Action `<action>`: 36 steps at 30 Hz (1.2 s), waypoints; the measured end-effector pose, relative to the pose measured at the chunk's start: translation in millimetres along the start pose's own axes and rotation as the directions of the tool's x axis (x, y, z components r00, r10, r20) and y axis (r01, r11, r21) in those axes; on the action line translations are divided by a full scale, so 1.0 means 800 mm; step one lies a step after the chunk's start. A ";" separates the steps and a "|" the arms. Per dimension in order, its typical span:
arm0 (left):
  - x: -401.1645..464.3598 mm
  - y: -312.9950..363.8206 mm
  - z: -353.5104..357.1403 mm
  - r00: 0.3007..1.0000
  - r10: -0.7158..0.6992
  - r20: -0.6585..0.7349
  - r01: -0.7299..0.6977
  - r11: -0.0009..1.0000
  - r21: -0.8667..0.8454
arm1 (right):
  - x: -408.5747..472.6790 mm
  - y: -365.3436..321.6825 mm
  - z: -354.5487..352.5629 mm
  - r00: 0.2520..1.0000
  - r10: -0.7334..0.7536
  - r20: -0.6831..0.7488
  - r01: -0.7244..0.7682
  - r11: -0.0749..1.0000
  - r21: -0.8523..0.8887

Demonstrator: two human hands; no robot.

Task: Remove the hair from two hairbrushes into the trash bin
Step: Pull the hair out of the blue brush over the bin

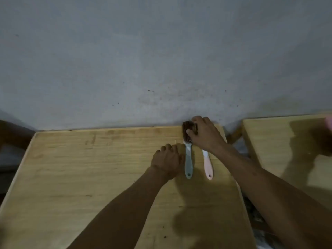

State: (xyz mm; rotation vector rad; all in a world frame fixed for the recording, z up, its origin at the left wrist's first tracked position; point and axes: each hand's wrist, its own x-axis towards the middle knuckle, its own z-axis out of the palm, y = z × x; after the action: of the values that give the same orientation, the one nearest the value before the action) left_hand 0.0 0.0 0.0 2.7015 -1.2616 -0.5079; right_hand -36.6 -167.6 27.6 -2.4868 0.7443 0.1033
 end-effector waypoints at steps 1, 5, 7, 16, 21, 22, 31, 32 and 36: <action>0.005 0.004 0.006 1.000 -0.014 0.027 0.015 0.999 -0.035 | 0.008 0.001 0.005 1.000 0.008 0.000 -0.008 1.000 -0.008; 0.019 0.022 0.030 0.996 -0.065 0.064 0.074 0.987 -0.146 | 0.032 0.004 0.023 0.996 0.086 0.001 -0.086 0.994 -0.064; 0.025 0.030 0.041 0.993 -0.095 0.070 0.106 0.977 -0.184 | 0.041 0.006 0.034 0.992 0.123 -0.002 -0.122 0.989 -0.089; 0.041 0.006 0.069 0.983 -0.184 -0.005 0.161 0.869 -0.467 | 0.062 0.009 0.063 0.984 0.123 -0.130 -0.134 0.988 -0.081; 0.037 -0.013 0.087 0.982 -0.157 -0.109 0.059 0.789 -0.612 | 0.055 -0.001 0.069 0.951 0.144 -0.274 -0.140 0.990 0.034; 0.034 -0.016 0.090 0.977 -0.160 -0.141 0.037 0.779 -0.625 | 0.052 -0.006 0.068 0.939 0.167 -0.300 -0.161 0.986 0.042; -0.037 -0.073 0.096 0.905 -0.151 -0.397 -0.131 0.789 -0.600 | 0.025 -0.063 0.069 0.914 0.018 -0.406 0.055 0.984 0.169; -0.049 -0.082 0.095 0.892 -0.168 -0.421 -0.132 0.792 -0.596 | 0.020 -0.072 0.072 0.913 -0.016 -0.408 0.107 0.974 0.200; -0.106 -0.104 0.085 0.840 -0.232 -0.490 -0.119 0.803 -0.584 | -0.013 -0.115 0.086 0.924 -0.088 -0.371 0.247 0.879 0.408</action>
State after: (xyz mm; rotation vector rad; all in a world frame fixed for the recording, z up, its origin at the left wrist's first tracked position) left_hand -14.1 120.5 -62.8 2.1096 -0.6974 -0.0826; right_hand 9.1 -62.3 15.0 -2.1235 0.5947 -0.5267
